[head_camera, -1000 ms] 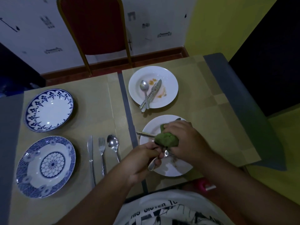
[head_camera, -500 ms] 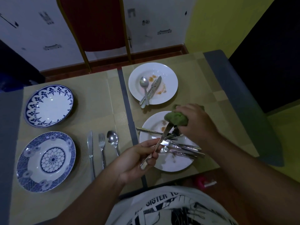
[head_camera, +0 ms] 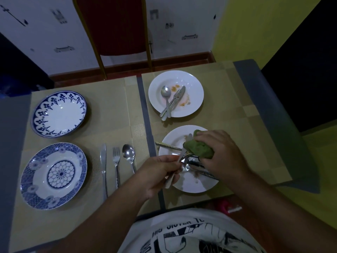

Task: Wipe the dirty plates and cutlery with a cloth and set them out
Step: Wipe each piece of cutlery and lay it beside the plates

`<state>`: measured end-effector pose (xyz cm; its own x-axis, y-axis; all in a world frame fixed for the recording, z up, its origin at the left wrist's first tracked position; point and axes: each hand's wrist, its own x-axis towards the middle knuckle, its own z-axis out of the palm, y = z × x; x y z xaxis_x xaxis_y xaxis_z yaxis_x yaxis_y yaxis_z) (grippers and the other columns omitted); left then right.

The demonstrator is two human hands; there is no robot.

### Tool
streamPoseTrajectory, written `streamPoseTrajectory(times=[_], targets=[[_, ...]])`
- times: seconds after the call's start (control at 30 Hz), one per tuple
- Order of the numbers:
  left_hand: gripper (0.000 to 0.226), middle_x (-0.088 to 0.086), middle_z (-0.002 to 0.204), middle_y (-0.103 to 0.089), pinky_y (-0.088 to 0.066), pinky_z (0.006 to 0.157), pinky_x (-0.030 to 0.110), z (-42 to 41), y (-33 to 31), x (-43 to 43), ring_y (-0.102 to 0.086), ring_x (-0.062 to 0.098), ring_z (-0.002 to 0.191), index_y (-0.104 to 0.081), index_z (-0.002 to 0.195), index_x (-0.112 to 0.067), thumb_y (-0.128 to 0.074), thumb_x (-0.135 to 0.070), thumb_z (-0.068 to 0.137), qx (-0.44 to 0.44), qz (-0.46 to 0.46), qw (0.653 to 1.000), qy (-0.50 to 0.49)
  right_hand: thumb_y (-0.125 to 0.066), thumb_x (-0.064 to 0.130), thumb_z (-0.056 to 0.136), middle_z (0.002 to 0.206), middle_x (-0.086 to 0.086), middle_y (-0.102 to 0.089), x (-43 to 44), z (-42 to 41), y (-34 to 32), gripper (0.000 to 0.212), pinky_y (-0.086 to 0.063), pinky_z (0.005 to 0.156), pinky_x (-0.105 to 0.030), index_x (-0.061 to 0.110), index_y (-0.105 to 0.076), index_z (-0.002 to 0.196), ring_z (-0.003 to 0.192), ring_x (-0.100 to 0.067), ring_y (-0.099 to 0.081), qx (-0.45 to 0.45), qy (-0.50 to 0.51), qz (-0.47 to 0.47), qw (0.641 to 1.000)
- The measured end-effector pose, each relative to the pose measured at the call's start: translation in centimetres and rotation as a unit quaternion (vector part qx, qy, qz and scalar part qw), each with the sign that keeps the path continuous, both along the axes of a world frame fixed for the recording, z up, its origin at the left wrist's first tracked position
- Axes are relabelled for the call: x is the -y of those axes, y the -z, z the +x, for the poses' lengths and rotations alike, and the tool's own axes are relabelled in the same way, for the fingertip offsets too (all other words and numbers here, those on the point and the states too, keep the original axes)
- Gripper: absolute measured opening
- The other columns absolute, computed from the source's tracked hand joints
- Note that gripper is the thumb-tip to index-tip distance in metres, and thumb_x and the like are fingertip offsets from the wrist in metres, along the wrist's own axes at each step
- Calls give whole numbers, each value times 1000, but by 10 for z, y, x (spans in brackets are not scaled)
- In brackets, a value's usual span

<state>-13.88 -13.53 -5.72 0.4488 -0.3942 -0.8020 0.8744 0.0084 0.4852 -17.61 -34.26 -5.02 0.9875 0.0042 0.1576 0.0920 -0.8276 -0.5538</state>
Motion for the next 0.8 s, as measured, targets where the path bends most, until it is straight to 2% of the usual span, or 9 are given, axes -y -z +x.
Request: streamPoseTrajectory(times=[0.1, 0.23, 0.33, 0.43, 0.5, 0.6, 0.73, 0.8], targets=[[25, 18, 100, -72, -60, 69, 28, -6, 1, 6, -66, 20, 77, -74, 110, 1, -62, 11, 91, 18, 3, 1000, -8, -75, 11, 61, 116, 8, -65, -14, -3, 4, 50, -42, 91, -36, 24, -71, 109, 106, -19, -55, 1, -47, -22, 999], [22, 15, 90, -73, -59, 69, 27, -12, 4, 4, -69, 18, 71, -77, 102, 1, -62, 12, 90, 27, -12, 999, -11, -73, 11, 64, 112, 2, -68, -21, -2, 11, 40, -42, 92, -35, 19, -74, 102, 105, -22, -56, -4, -98, -31, 995], [23, 14, 91, -73, -56, 67, 25, -15, 4, 0, -67, 16, 69, -79, 102, -1, -64, 11, 89, 34, -29, 999, -5, -72, 3, 58, 109, 1, -69, -11, 17, 7, 45, -42, 91, -32, 17, -75, 102, 105, -24, -57, -25, -46, -40, 998], [24, 12, 86, -73, -56, 66, 24, -16, 3, 2, -67, 15, 68, -81, 95, -5, -64, 10, 89, 45, -33, 998, -4, -73, 5, 61, 112, 1, -67, -10, 20, 3, 56, -40, 91, -30, 20, -70, 114, 108, -21, -53, -42, -19, -48, 998], [23, 16, 90, -72, -56, 65, 24, -14, 3, 2, -66, 16, 68, -79, 98, 0, -62, 11, 90, 50, -35, 998, -5, -78, 13, 64, 113, 0, -67, -20, 9, 3, 58, -41, 93, -31, 21, -66, 120, 110, -19, -53, -38, -49, -33, 998], [22, 21, 95, -65, -54, 64, 25, -15, 4, -2, -61, 19, 68, -74, 106, 6, -59, 12, 92, 69, -39, 997, 6, -75, 14, 68, 110, 0, -67, -28, 0, 4, 51, -39, 91, -27, 19, -67, 118, 107, -18, -55, -29, -82, -20, 996], [26, 15, 94, -66, -52, 67, 29, -20, 6, -13, -62, 17, 74, -75, 113, -1, -61, 8, 93, 102, -14, 994, 40, -68, 6, 63, 108, 3, -66, -17, 26, 0, 53, -40, 86, -30, 23, -67, 113, 105, -21, -52, -66, -36, -56, 996], [25, 10, 93, -67, -55, 64, 26, -21, 6, -15, -68, 13, 77, -72, 116, -2, -60, 5, 95, 90, -14, 995, 49, -64, 5, 63, 107, 6, -64, -12, 35, -2, 55, -42, 83, -34, 27, -63, 114, 104, -21, -49, -72, -12, -59, 996]])
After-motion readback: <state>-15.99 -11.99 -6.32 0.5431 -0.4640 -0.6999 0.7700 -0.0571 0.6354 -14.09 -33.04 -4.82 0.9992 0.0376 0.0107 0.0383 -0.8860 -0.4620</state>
